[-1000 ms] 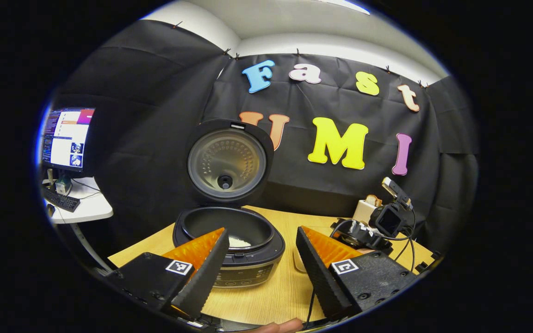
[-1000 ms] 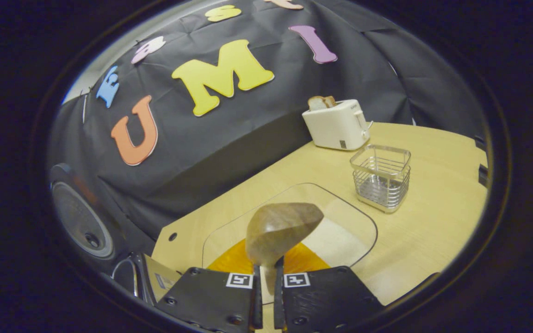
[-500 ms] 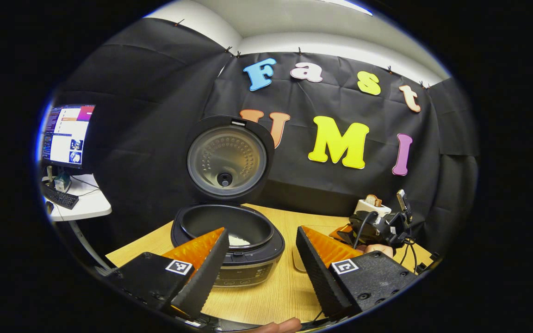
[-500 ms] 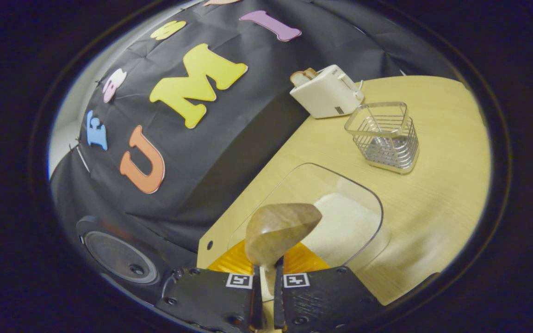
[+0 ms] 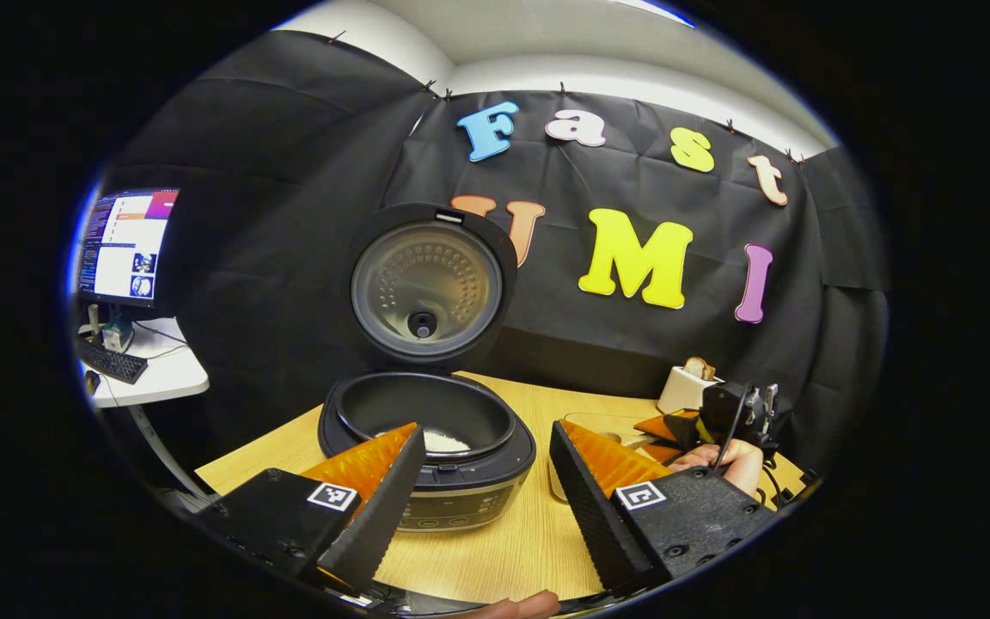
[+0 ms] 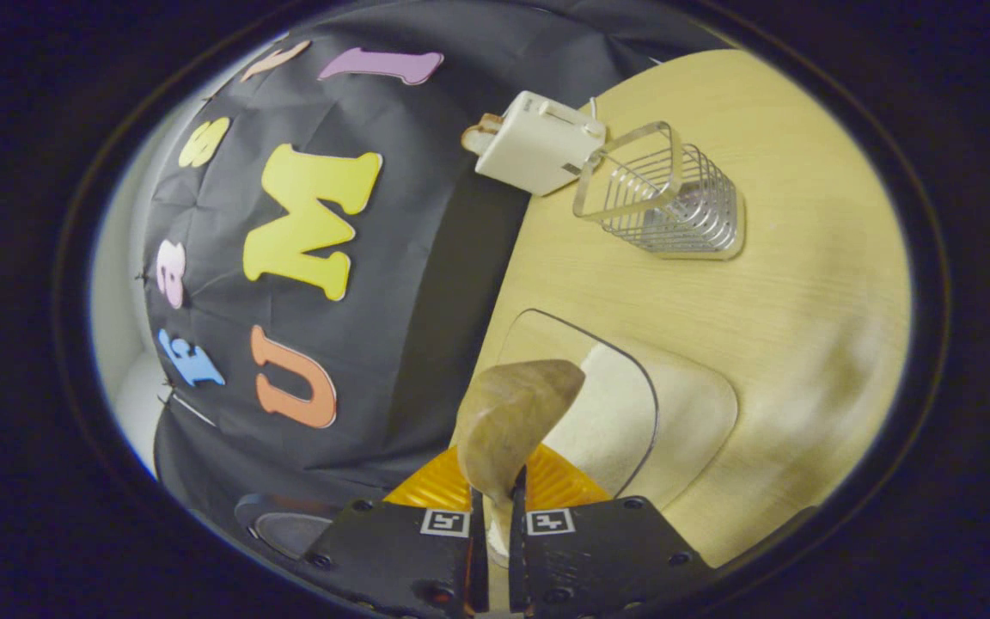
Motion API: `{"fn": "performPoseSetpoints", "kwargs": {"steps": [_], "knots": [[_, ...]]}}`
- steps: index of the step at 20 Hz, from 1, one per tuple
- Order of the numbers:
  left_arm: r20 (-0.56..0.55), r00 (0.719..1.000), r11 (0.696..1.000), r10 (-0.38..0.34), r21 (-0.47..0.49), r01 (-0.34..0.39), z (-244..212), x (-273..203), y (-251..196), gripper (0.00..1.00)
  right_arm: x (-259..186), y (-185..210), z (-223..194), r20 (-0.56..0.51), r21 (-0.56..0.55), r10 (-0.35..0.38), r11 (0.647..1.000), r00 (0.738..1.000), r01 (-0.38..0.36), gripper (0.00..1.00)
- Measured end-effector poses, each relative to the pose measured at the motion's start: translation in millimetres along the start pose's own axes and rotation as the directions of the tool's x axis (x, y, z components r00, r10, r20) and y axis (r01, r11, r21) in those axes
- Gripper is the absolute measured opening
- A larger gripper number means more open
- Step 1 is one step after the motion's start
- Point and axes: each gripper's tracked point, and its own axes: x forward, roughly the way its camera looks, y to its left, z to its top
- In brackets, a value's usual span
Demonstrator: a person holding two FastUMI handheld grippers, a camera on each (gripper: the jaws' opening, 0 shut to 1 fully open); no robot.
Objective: Close the left gripper, press the button to open the rice cooker; take a wooden spoon from the chopstick holder with the right hand, scoop a spoonful of rice and pour it into the rice cooker, then put the wooden spoon back into the chopstick holder.
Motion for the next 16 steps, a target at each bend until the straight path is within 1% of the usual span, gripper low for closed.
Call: {"fn": "performPoseSetpoints", "kwargs": {"steps": [3, 5, 7, 8, 9, 12, 16], "knots": [[-0.002, 1.000, 1.000, 0.003, 0.002, -0.003, -2, 2, 0, 0.94, -6, -5, 15, 0.037, 0.016, -0.017, 1.000, 0.999, 0.016, 0.10], [-0.004, 1.000, 1.000, 0.004, 0.004, -0.004, -2, 2, 1, 0.94, -8, -7, 23, 0.046, 0.046, -0.013, 0.999, 0.999, 0.011, 0.10], [-0.003, 1.000, 1.000, 0.006, 0.005, -0.006, -2, 2, 1, 0.94, -7, -8, 26, 0.027, 0.091, 0.003, 0.996, 1.000, -0.006, 0.10], [-0.004, 1.000, 1.000, 0.007, 0.005, -0.007, -2, 2, 1, 0.94, -6, -7, 26, 0.015, 0.122, 0.012, 0.992, 1.000, -0.014, 0.07], [-0.005, 1.000, 1.000, 0.008, 0.006, -0.008, -2, 2, 2, 0.94, -5, -7, 25, -0.002, 0.157, 0.022, 0.987, 1.000, -0.021, 0.09], [-0.005, 1.000, 1.000, 0.016, 0.008, -0.016, -2, 2, 7, 0.94, -5, -3, 17, -0.067, 0.268, 0.059, 0.963, 0.996, -0.039, 0.09], [-0.009, 0.999, 0.999, 0.046, 0.005, -0.046, -2, 1, 21, 0.93, -6, 13, 7, -0.105, 0.295, 0.098, 0.953, 0.990, -0.063, 0.09]]}}
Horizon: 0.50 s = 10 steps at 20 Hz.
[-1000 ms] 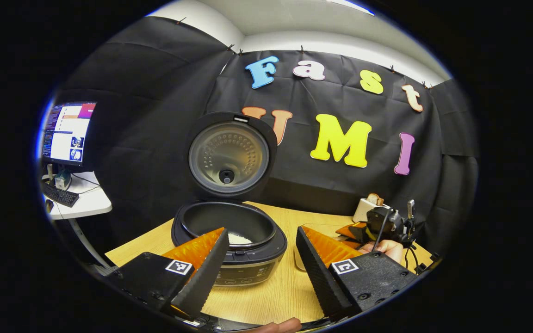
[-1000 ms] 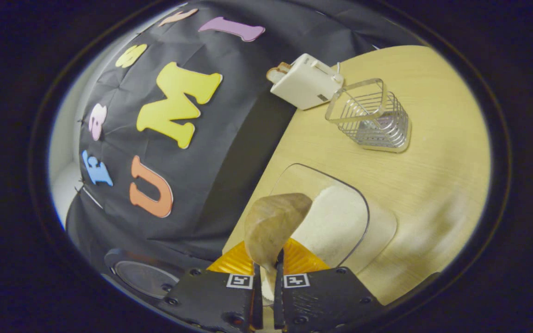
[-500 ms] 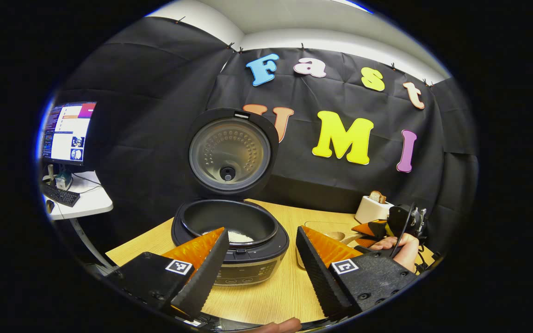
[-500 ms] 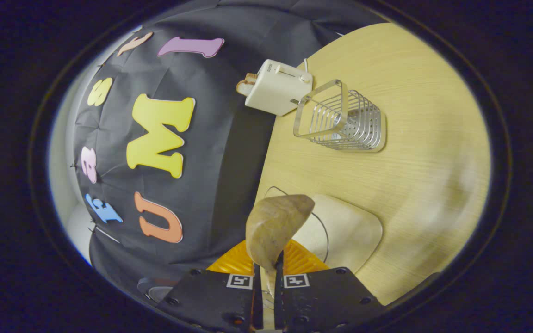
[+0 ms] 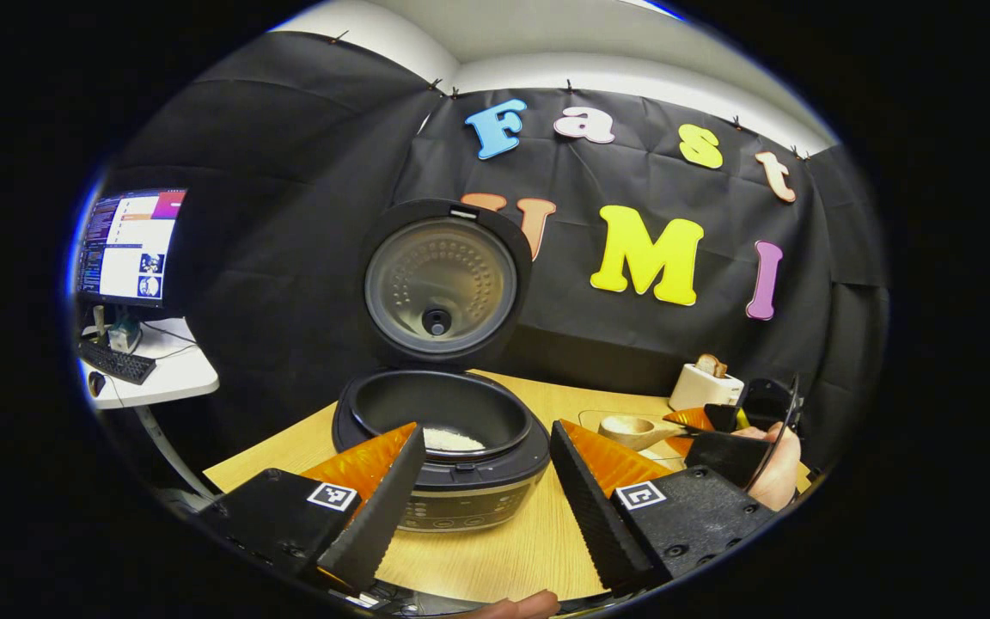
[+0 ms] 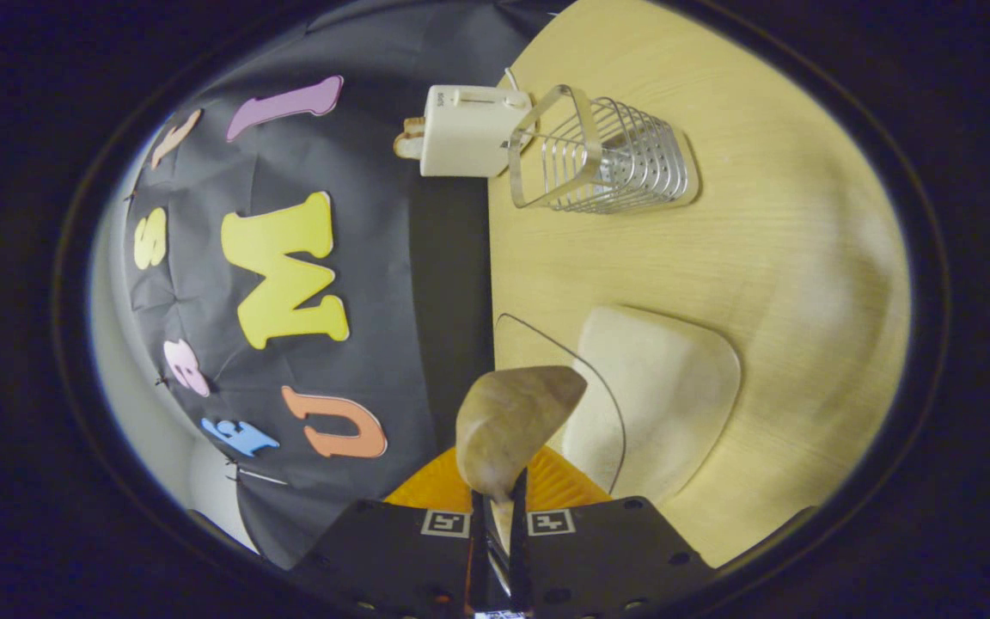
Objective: Close the left gripper, press the button to open the rice cooker; take a wooden spoon from the chopstick holder with the right hand, scoop a spoonful of rice and pour it into the rice cooker, then put the wooden spoon back into the chopstick holder.
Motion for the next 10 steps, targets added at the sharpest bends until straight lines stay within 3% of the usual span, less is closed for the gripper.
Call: {"fn": "performPoseSetpoints", "kwargs": {"steps": [10], "knots": [[0.015, 0.999, 0.999, 0.033, -0.012, -0.033, 6, -7, 24, 0.94, -26, 55, -62, -0.096, -0.051, 0.113, 0.992, 0.989, -0.118, 0.10]]}}
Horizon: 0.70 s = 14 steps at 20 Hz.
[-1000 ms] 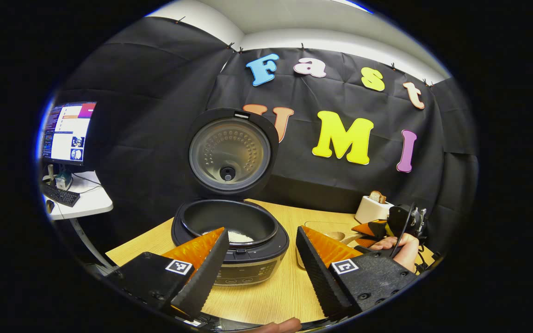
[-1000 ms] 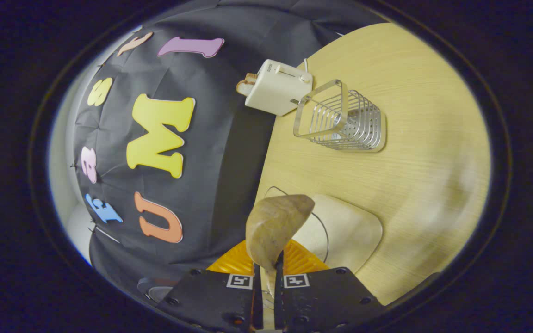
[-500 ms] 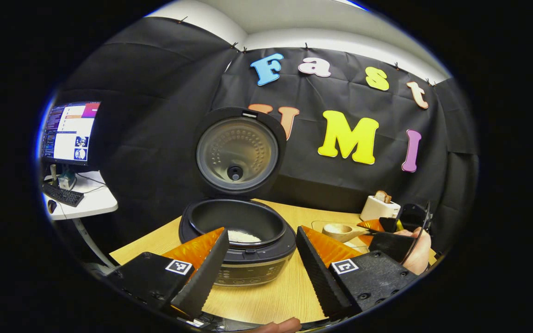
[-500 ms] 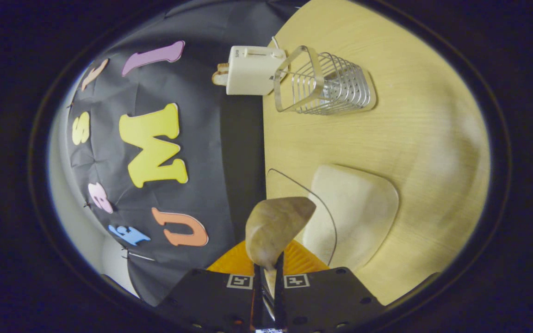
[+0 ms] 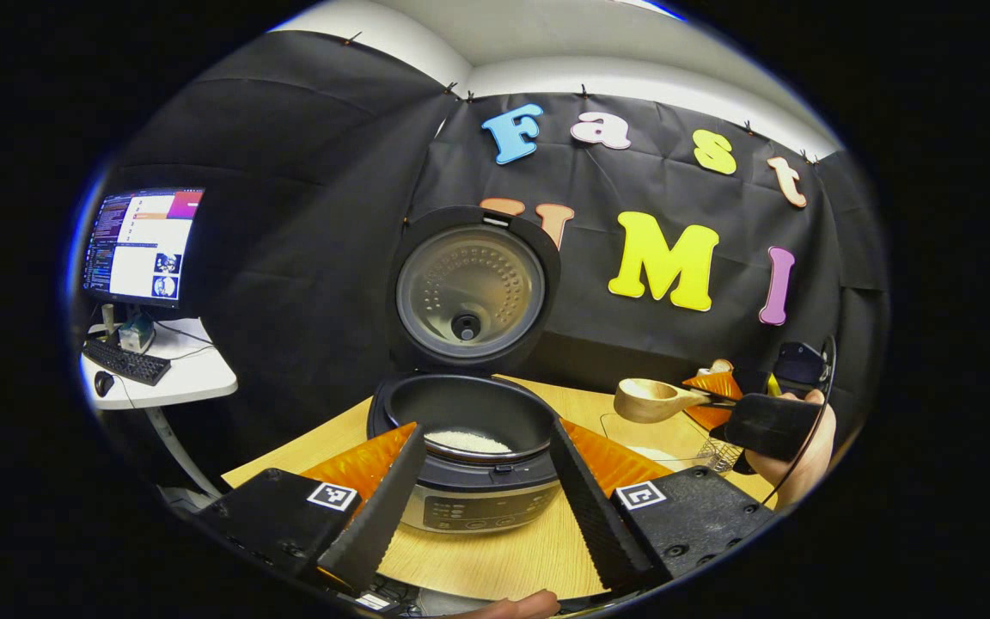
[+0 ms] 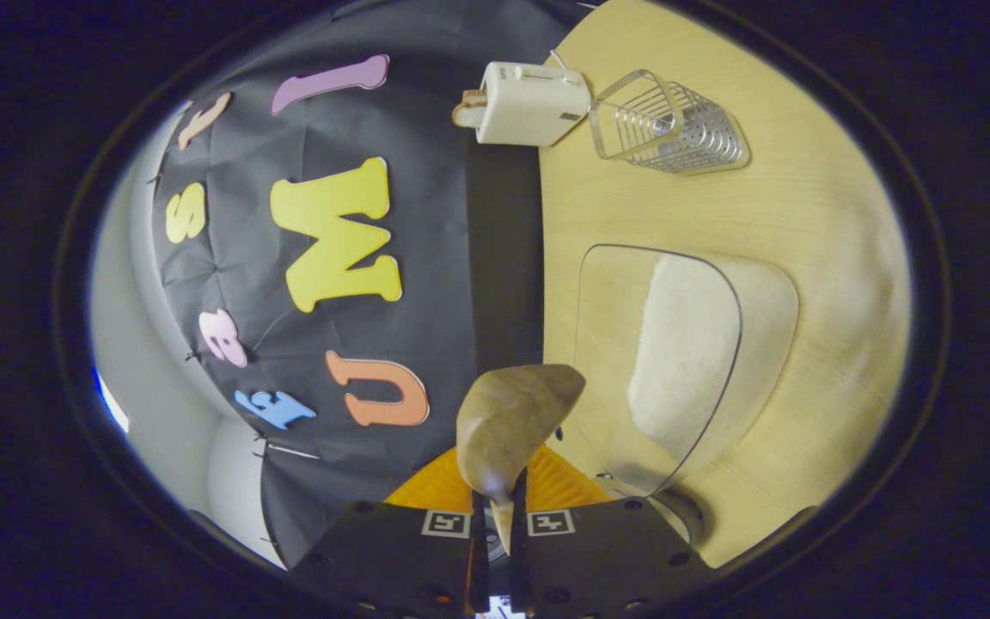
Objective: Close the left gripper, press the button to open the rice cooker; take a wooden spoon from the chopstick holder with the right hand, scoop a spoonful of rice and pour it into the rice cooker, then put the wooden spoon back into the chopstick holder.
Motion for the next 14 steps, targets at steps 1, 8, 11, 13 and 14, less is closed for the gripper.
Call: {"fn": "performPoseSetpoints", "kwargs": {"steps": [1, 8, 11, 13, 14], "knots": [[0.000, 1.000, 1.000, 0.002, 0.001, -0.002, 0, -1, 2, 0.94, 1, 4, -8, -0.010, -0.011, 0.004, 1.000, 1.000, -0.004, 0.10], [0.008, 1.000, 1.000, 0.009, -0.015, -0.009, 2, -7, 17, 0.94, 26, 29, -92, -0.088, -0.209, -0.003, 0.978, 0.996, -0.016, 0.12], [-0.001, 1.000, 0.999, 0.010, -0.038, -0.010, -1, -5, 22, 0.93, 43, 37, -128, -0.109, -0.321, -0.027, 0.947, 0.994, -0.010, 0.09], [-0.007, 1.000, 0.999, 0.010, -0.040, -0.010, -3, -4, 25, 0.94, 50, 39, -143, -0.117, -0.388, -0.043, 0.922, 0.992, -0.005, 0.09], [-0.008, 1.000, 0.999, 0.014, -0.040, -0.015, -3, -3, 28, 0.94, 53, 40, -147, -0.115, -0.420, -0.051, 0.908, 0.992, -0.003, 0.09]]}}
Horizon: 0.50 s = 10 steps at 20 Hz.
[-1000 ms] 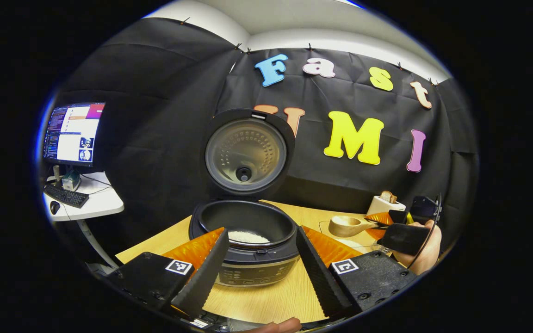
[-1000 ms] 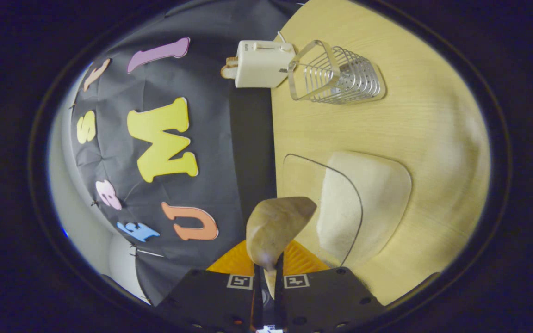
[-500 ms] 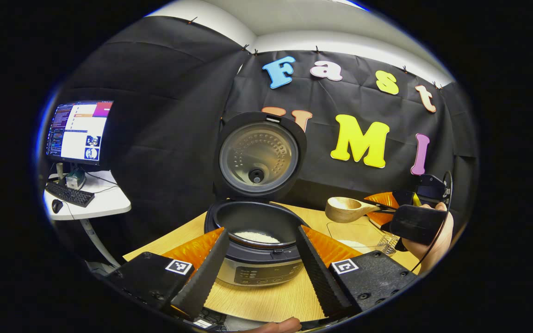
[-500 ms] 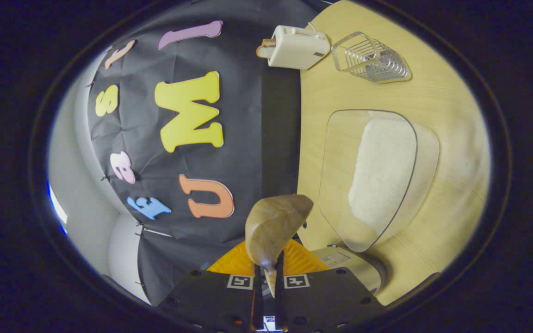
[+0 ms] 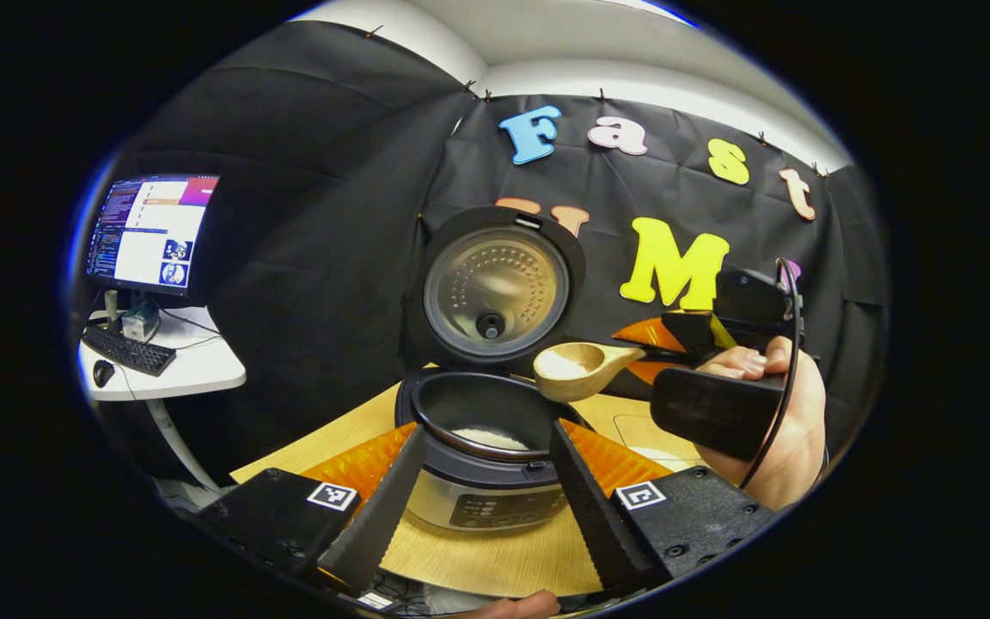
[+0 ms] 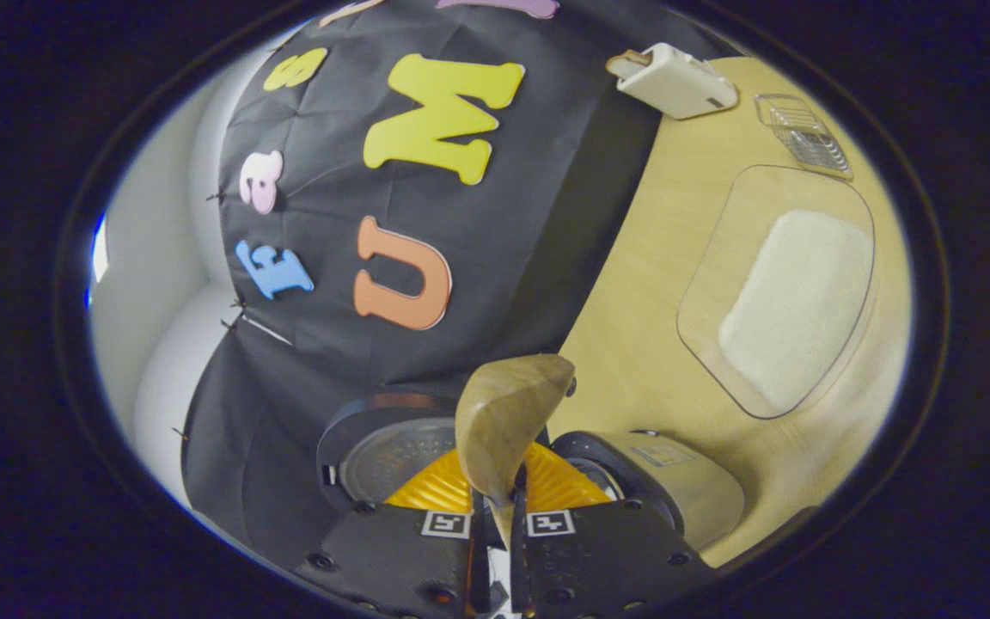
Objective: Close the left gripper, press the button to open the rice cooker; take a wooden spoon from the chopstick holder with the right hand, scoop a spoonful of rice and pour it into the rice cooker, then put the wooden spoon back into the chopstick holder.
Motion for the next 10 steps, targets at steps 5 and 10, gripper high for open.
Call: {"fn": "performPoseSetpoints", "kwargs": {"steps": [5, 10], "knots": [[-0.007, 1.000, 1.000, 0.029, -0.008, -0.029, -3, 0, 13, 0.94, 14, 3, -1, 0.025, -0.161, -0.057, 0.985, 0.998, 0.061, 0.12], [-0.016, 0.999, 0.999, 0.039, -0.012, -0.039, -5, 1, 17, 0.96, 28, 5, 2, 0.058, -0.326, -0.099, 0.939, 0.993, 0.113, 0.08]]}}
